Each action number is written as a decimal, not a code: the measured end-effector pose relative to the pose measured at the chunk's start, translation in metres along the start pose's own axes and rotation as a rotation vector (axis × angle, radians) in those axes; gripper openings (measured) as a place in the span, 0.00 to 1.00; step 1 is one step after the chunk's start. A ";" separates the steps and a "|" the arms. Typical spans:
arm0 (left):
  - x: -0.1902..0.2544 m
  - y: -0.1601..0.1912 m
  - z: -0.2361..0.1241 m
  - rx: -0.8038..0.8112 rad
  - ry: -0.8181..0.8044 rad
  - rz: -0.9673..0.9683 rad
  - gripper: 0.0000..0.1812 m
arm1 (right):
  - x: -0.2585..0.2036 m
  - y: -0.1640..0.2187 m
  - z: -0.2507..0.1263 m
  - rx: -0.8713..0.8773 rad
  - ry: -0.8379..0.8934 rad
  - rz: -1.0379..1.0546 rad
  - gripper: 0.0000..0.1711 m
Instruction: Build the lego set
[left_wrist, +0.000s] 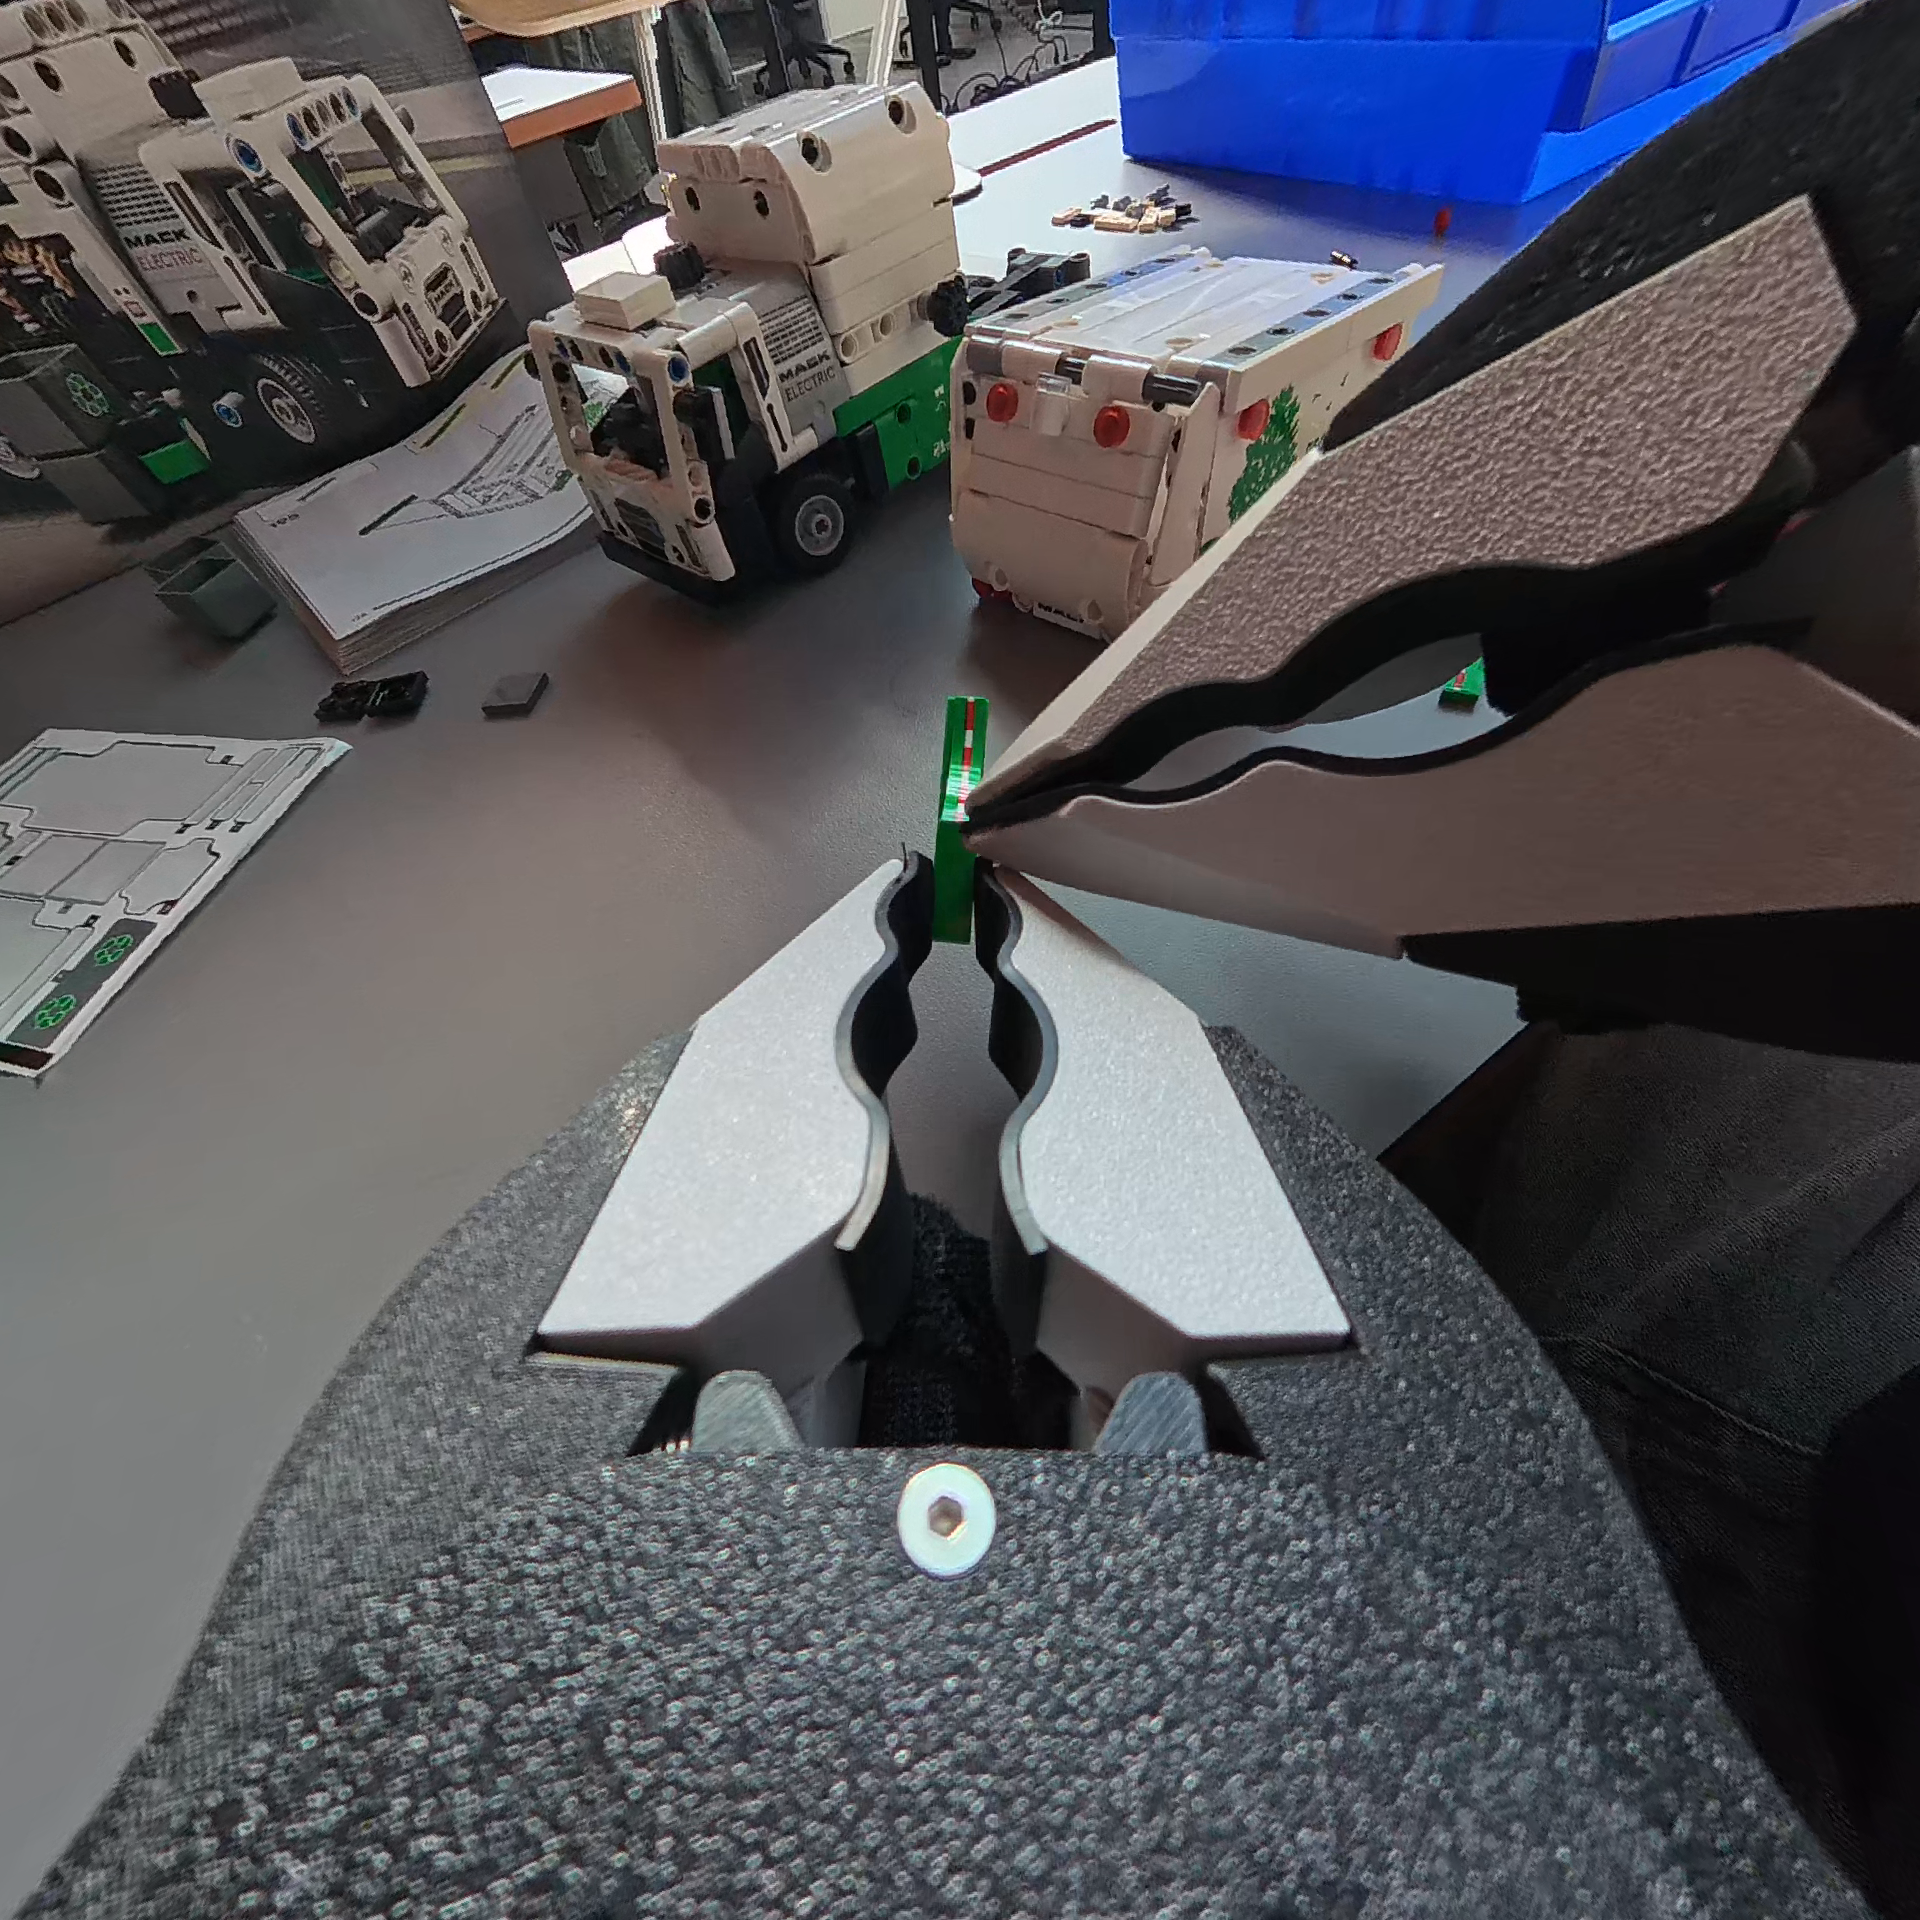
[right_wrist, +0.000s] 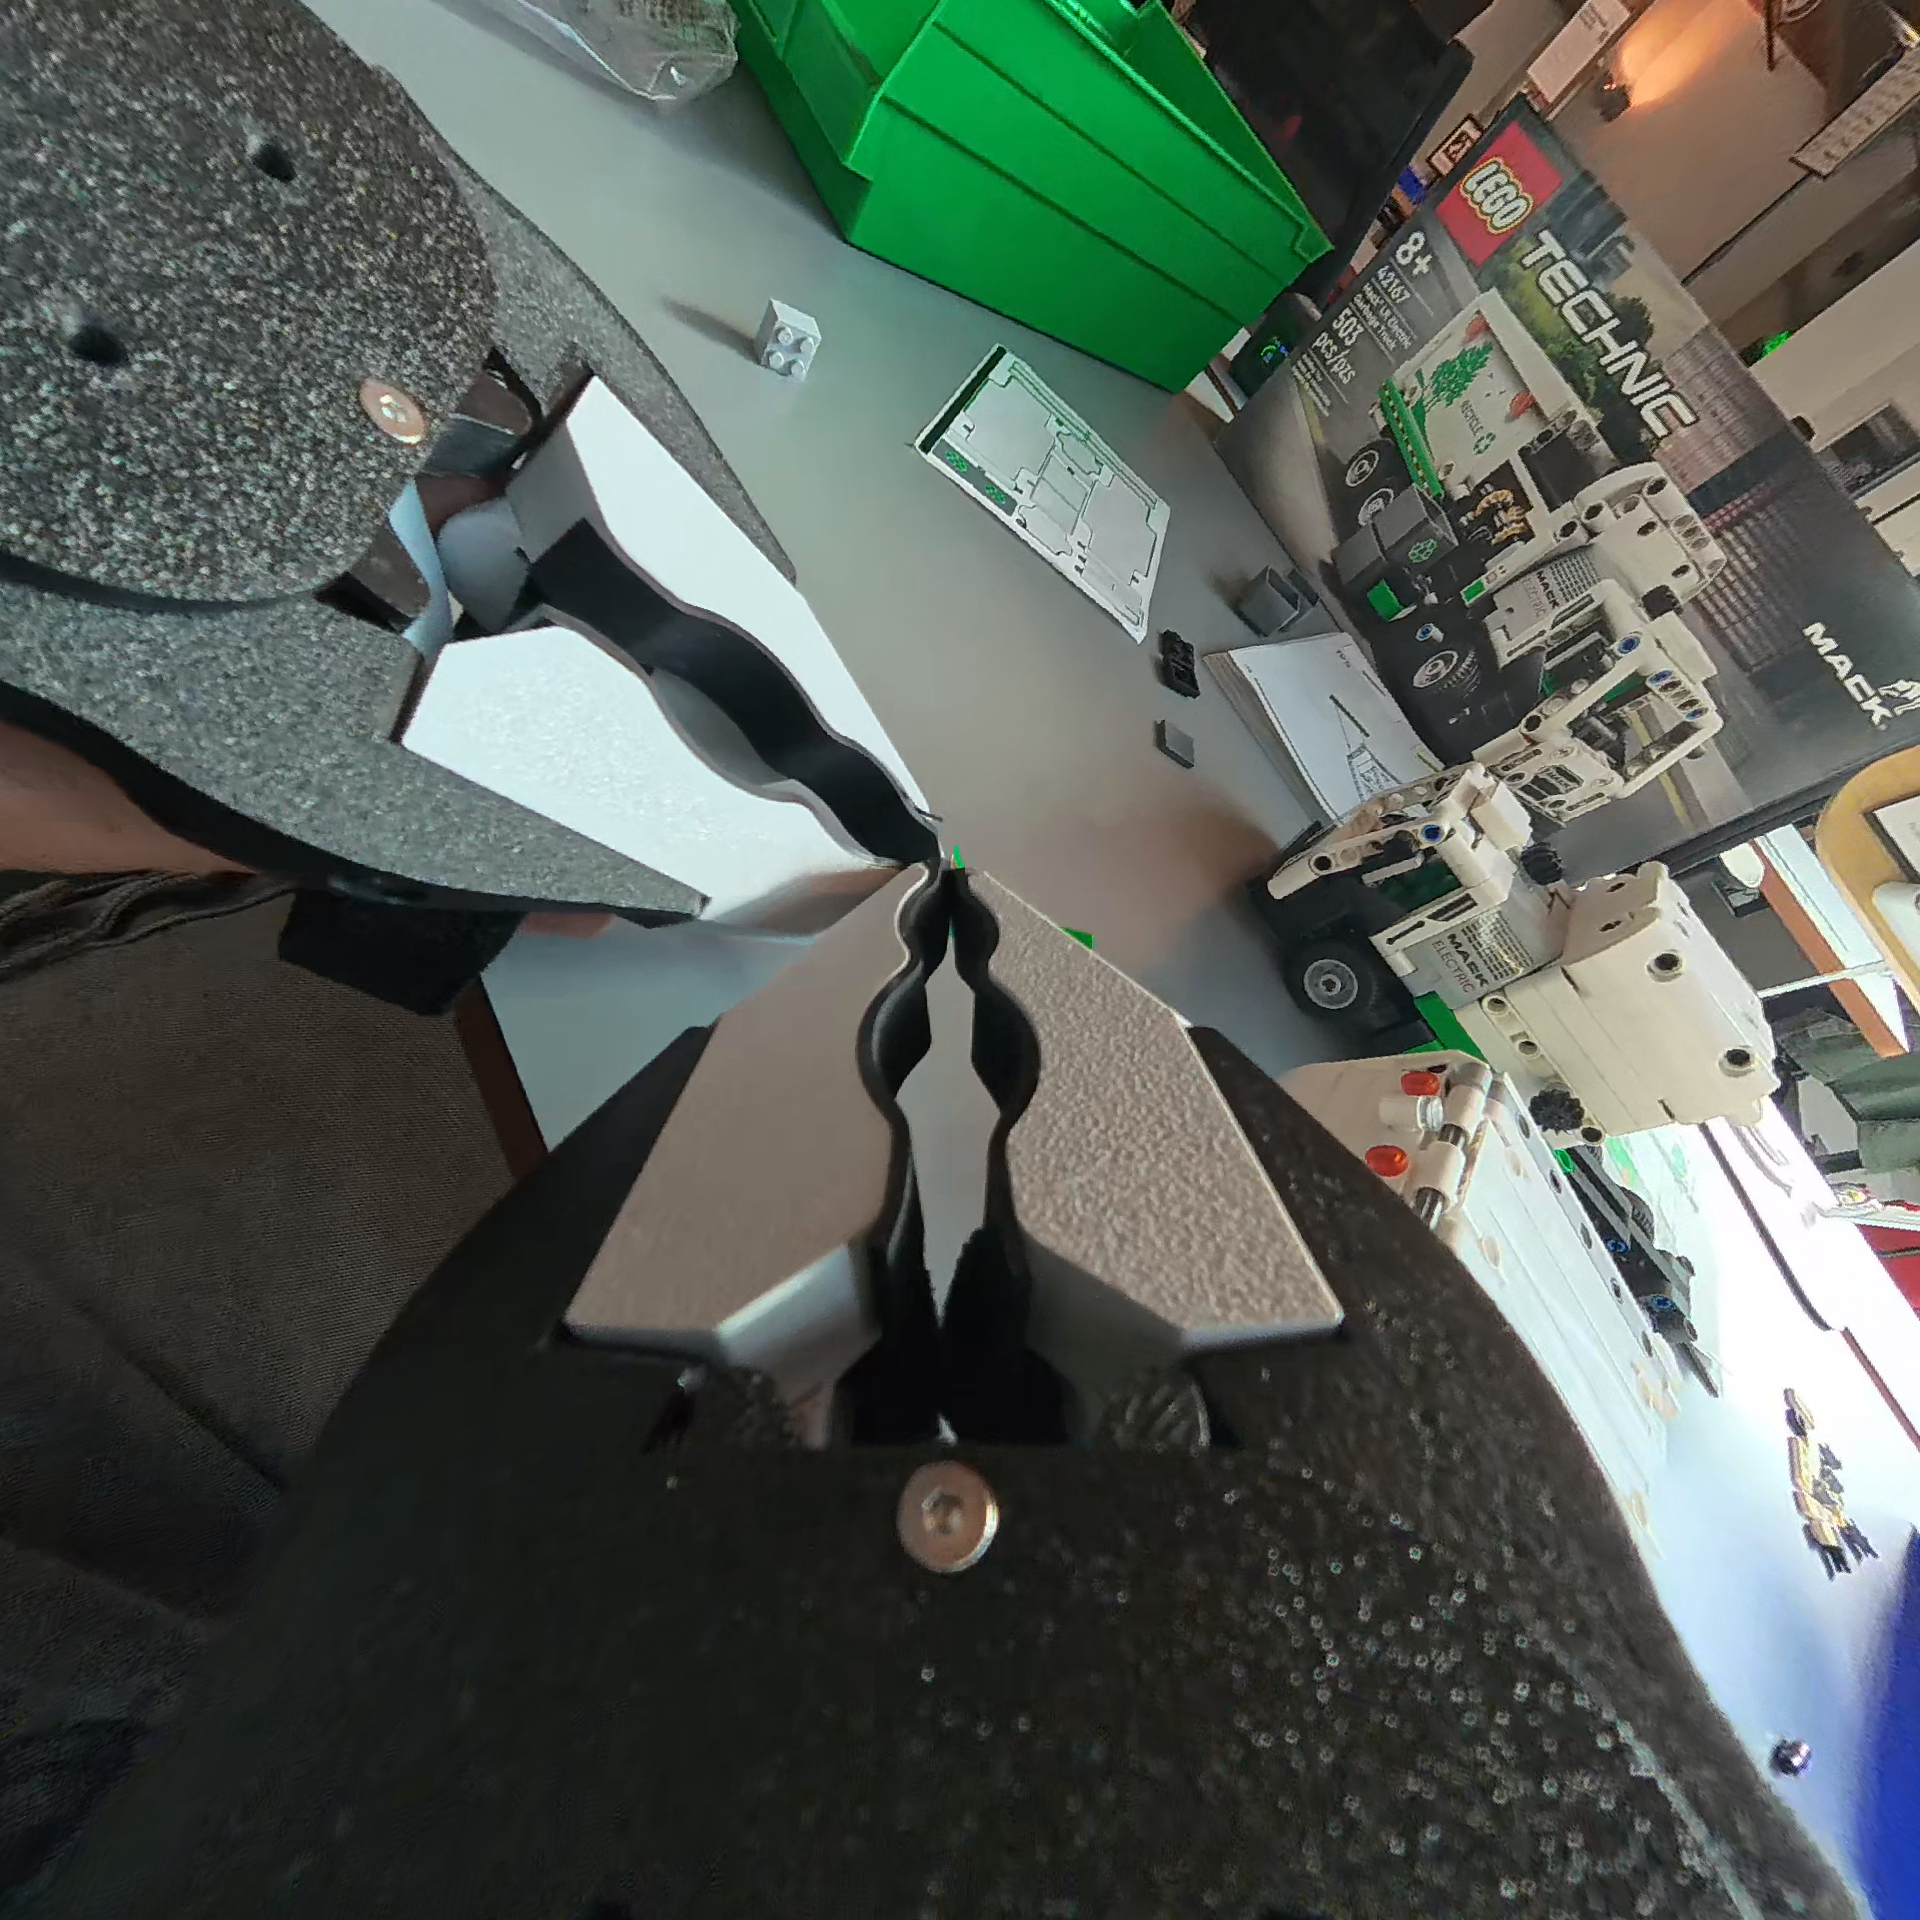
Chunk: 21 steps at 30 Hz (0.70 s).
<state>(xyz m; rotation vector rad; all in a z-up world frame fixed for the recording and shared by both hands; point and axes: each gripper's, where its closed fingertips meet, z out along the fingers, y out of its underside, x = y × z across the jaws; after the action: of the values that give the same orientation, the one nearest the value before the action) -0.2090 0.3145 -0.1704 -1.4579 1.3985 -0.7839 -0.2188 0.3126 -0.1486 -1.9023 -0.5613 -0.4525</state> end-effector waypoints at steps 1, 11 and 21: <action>0.000 0.000 0.000 -0.001 0.001 -0.001 0.03 | 0.000 0.000 0.000 -0.001 -0.002 0.001 0.00; 0.000 0.000 0.000 -0.001 0.007 -0.007 0.03 | 0.004 -0.006 0.000 0.021 0.000 0.015 0.00; -0.001 -0.002 -0.002 0.019 0.050 -0.087 0.03 | -0.003 -0.006 -0.002 0.022 -0.138 0.098 0.00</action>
<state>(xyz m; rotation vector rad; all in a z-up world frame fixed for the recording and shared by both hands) -0.2099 0.3146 -0.1680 -1.5020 1.3685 -0.8916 -0.2247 0.3123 -0.1451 -1.9407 -0.5573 -0.2526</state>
